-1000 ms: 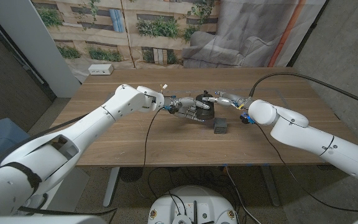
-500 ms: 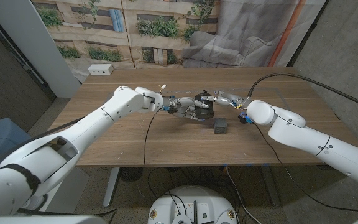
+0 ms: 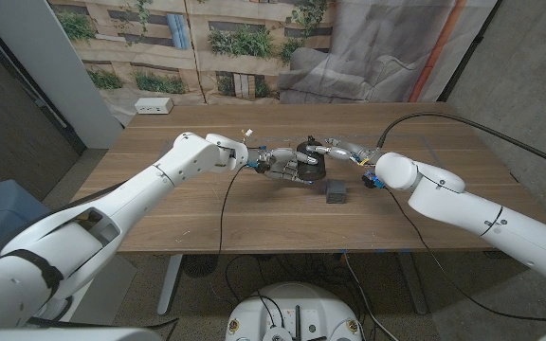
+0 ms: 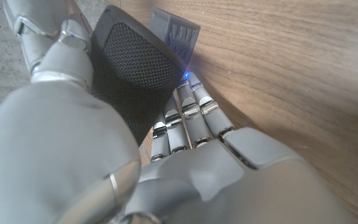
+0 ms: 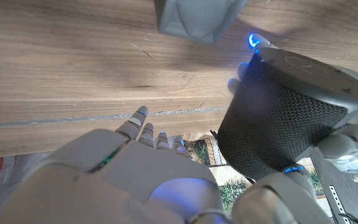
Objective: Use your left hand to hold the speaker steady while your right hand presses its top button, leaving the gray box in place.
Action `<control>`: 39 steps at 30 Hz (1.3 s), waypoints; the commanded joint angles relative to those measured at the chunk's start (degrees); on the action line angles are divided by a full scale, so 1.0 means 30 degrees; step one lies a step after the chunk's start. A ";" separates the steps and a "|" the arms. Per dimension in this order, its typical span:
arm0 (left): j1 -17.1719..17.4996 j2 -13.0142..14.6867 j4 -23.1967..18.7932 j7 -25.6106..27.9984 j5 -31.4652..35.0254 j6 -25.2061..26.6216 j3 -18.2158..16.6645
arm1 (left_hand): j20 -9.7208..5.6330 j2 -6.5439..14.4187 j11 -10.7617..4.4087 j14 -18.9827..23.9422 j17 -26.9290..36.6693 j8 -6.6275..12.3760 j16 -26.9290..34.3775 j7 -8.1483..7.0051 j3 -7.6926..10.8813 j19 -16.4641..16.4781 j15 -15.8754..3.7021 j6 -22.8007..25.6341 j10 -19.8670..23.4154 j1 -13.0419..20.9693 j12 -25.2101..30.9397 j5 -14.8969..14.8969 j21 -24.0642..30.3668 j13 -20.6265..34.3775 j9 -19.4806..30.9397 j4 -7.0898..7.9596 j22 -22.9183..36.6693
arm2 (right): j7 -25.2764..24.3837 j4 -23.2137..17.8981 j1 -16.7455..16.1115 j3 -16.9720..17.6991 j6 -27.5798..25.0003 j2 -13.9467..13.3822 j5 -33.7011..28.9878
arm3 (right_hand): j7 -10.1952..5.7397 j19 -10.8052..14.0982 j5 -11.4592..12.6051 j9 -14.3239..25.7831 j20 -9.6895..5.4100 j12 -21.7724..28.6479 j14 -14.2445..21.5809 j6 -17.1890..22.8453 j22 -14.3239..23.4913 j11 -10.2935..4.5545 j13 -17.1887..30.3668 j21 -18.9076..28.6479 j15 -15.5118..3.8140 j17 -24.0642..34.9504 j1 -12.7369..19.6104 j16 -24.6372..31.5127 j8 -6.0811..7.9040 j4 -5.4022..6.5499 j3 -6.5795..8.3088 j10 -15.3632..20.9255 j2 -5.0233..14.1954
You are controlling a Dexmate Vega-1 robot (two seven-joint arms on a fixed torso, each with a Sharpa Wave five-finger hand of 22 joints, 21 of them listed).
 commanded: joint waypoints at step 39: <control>0.0680 0.1145 -0.1411 0.1425 0.2113 -0.1588 -0.0260 | -0.1910 0.4850 -0.3206 0.2708 0.0083 -0.0188 -0.0190 -0.0869 0.1550 0.0116 -0.4852 0.5686 0.4042 -0.1970 -0.0127 0.0071 0.0063 -0.0028 0.0066 0.0882 0.0071 | -0.1999 0.0119 -0.0986 0.2540 0.4720 0.0286 0.1801 | -0.0128 0.0335 0.0506 0.0074 0.0122 0.0229 -0.0549 -0.3249 0.0047 -0.0169 0.0046 0.0106 -0.0191 -0.0004 0.0111 0.0268 0.0369 0.0092 -0.0369 -0.0965 0.0387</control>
